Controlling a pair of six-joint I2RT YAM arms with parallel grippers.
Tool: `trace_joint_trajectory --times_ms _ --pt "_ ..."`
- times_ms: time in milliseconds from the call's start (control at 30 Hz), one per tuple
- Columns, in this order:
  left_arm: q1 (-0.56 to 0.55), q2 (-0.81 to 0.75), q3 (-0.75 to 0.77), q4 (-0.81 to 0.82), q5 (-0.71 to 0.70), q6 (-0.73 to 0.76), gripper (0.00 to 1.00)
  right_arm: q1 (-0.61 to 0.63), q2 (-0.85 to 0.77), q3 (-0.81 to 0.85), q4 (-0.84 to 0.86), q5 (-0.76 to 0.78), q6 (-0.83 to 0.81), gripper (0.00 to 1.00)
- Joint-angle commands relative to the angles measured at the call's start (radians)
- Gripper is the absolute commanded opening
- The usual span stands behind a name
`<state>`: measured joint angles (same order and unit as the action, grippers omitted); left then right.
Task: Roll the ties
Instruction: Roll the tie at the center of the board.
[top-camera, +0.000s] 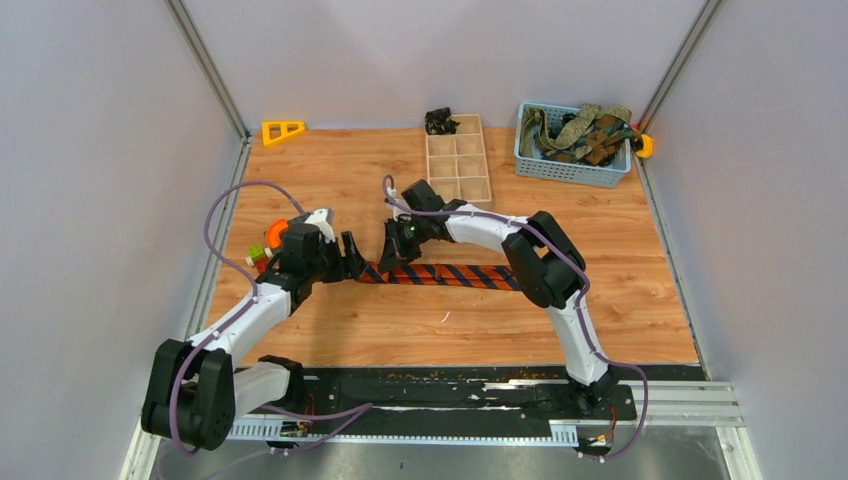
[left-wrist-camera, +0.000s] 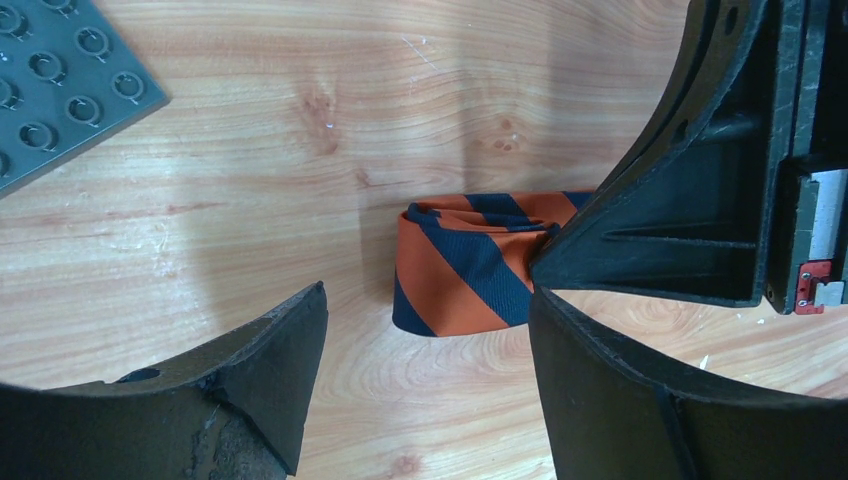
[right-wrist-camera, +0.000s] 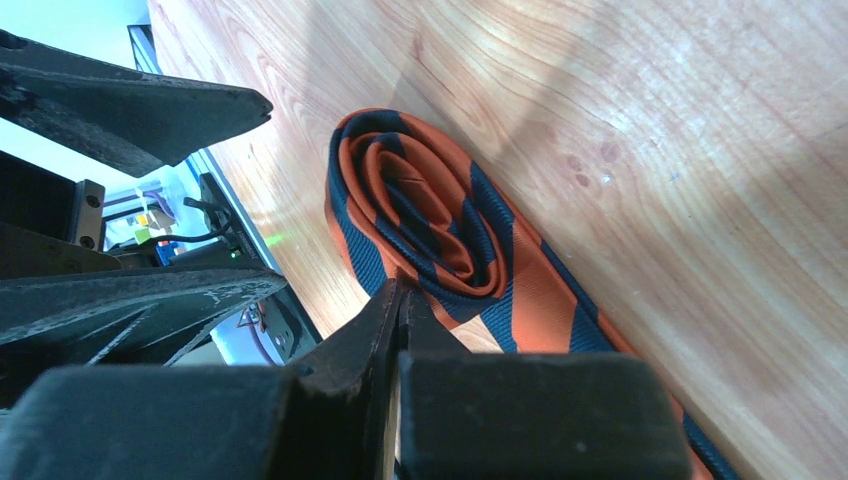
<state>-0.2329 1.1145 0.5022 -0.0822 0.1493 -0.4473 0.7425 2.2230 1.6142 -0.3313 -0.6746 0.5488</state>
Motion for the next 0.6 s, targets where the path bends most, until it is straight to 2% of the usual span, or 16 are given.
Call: trace_joint_trajectory --times_ms 0,567 --pt "0.012 0.023 -0.008 0.063 0.036 0.001 0.80 -0.007 0.026 -0.011 0.035 -0.010 -0.009 0.00" --pt "0.030 0.140 -0.049 0.221 0.133 -0.020 0.74 -0.025 0.058 -0.050 0.064 -0.010 -0.006 0.00"
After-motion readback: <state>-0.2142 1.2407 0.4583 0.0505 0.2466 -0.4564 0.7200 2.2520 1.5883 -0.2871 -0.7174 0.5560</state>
